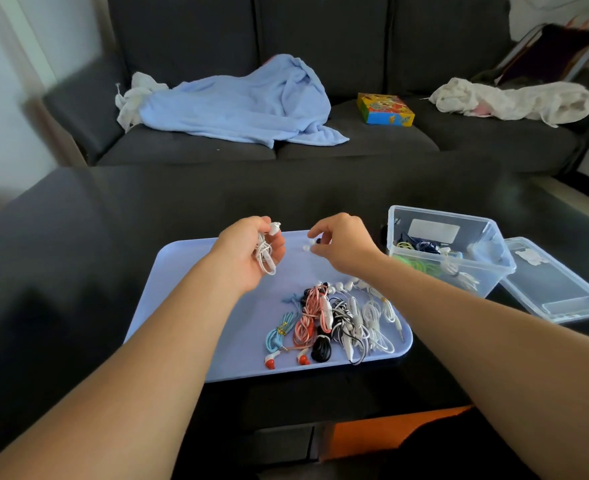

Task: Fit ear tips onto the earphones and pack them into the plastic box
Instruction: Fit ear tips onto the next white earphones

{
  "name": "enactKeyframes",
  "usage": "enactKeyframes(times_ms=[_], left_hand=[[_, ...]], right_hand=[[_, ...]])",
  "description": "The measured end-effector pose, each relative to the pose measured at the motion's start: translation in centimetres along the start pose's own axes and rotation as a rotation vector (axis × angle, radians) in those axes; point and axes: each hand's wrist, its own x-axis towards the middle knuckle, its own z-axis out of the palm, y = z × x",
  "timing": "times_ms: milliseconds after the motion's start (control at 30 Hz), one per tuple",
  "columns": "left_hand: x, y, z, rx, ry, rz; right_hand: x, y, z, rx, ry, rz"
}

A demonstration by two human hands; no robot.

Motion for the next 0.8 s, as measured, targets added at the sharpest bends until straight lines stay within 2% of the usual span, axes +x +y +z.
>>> enactKeyframes(times_ms=[300,500,633,800], left_hand=[[0.4,-0.1,-0.7,0.049,-0.019,-0.023],[0.7,-0.1,-0.9,0.083,-0.045,0.016],[0.5,0.1,-0.6,0.07,-0.053,0.038],[0.1,-0.1,-0.2,0.112,-0.158,0.05]], right_hand=[[2.2,-0.7,2.2,-0.316,-0.07,-0.002],[1.9,-1.1,2.5,-0.213,-0.078,-0.009],[0.8,-2.3,1.4,0.042,-0.042,-0.038],[-1.6,-4.6,-1.6,0.725,-0.021,0.105]])
